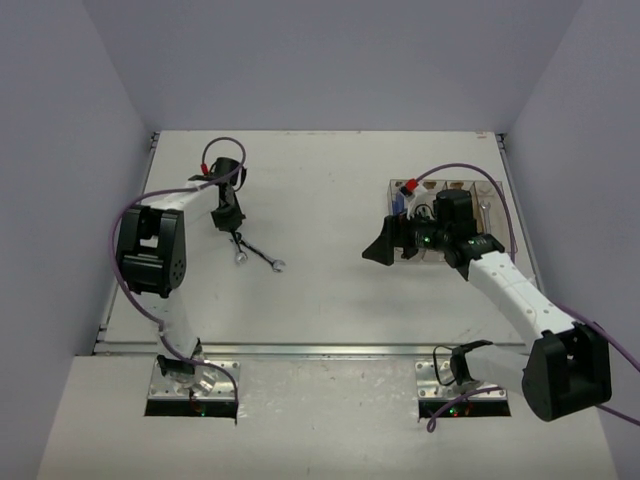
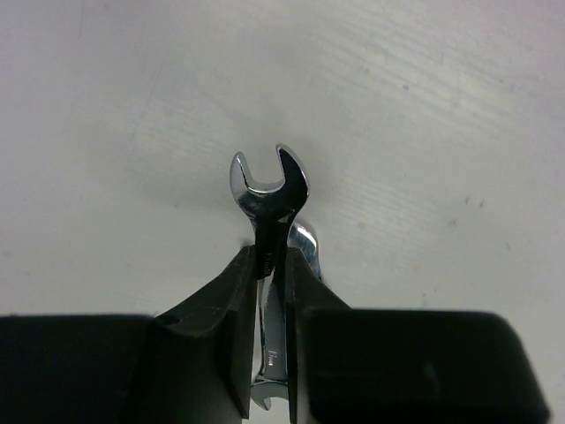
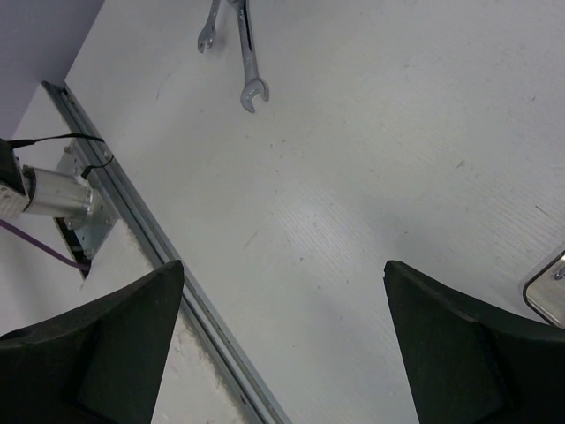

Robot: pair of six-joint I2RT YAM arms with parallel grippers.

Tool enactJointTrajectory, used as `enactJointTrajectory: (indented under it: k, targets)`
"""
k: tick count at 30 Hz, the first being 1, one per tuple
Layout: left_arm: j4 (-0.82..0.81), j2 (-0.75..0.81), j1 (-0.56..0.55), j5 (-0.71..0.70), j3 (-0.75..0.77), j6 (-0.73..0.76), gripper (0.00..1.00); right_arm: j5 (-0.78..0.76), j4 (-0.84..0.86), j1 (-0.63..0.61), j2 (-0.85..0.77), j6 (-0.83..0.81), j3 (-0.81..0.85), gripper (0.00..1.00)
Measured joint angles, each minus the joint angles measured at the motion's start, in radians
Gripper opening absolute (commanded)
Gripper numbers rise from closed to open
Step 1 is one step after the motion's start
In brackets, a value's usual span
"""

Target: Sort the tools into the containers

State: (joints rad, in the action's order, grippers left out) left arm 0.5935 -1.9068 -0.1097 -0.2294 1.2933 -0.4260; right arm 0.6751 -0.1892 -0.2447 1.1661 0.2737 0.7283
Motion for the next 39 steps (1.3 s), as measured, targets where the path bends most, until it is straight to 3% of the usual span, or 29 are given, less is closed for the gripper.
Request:
enactJointTrajectory:
  k: [7,17,20,21,23,24,26,27,28,29,30,31,36,39]
  targets:
    - [-0.059,0.222,-0.079,0.004,-0.139,-0.069,0.0,0.067,0.117,-0.042,0.056,0.068,-0.019,0.88]
    - [-0.217,0.493,-0.366,0.084,-0.273,-0.259,0.0,-0.039,0.338,-0.4,0.292,0.193,0.046,0.83]
    - [-0.263,0.546,-0.436,0.123,-0.309,-0.325,0.0,-0.117,0.345,-0.447,0.359,0.208,0.098,0.69]
    - [-0.275,0.559,-0.452,0.135,-0.318,-0.344,0.0,-0.143,0.346,-0.457,0.377,0.212,0.114,0.6]
    - [-0.297,0.57,-0.484,0.144,-0.328,-0.377,0.0,-0.2,0.348,-0.464,0.392,0.227,0.132,0.54]
    - [-0.306,0.574,-0.493,0.144,-0.331,-0.391,0.0,-0.224,0.351,-0.465,0.395,0.23,0.138,0.45]
    - [-0.324,0.584,-0.513,0.152,-0.34,-0.412,0.0,-0.271,0.356,-0.465,0.397,0.239,0.143,0.08]
    - [-0.329,0.59,-0.521,0.157,-0.343,-0.42,0.0,-0.29,0.359,-0.466,0.397,0.242,0.144,0.0]
    - [-0.334,0.594,-0.526,0.16,-0.345,-0.424,0.03,-0.304,0.362,-0.466,0.397,0.244,0.145,0.0]
    - [-0.337,0.597,-0.531,0.159,-0.346,-0.425,0.35,-0.324,0.36,-0.466,0.397,0.246,0.147,0.0]
    - [-0.34,0.598,-0.533,0.156,-0.346,-0.424,0.91,-0.34,0.359,-0.466,0.397,0.247,0.148,0.0]
    - [-0.344,0.6,-0.533,0.155,-0.346,-0.424,1.0,-0.347,0.36,-0.465,0.397,0.247,0.149,0.0]
    - [-0.129,0.583,-0.527,-0.012,-0.198,-0.39,1.0,-0.537,0.149,-0.445,0.392,0.141,0.244,0.0]
    - [-0.061,0.624,-0.527,-0.131,-0.129,-0.369,1.0,-0.649,-0.024,-0.331,0.376,0.056,0.312,0.0]
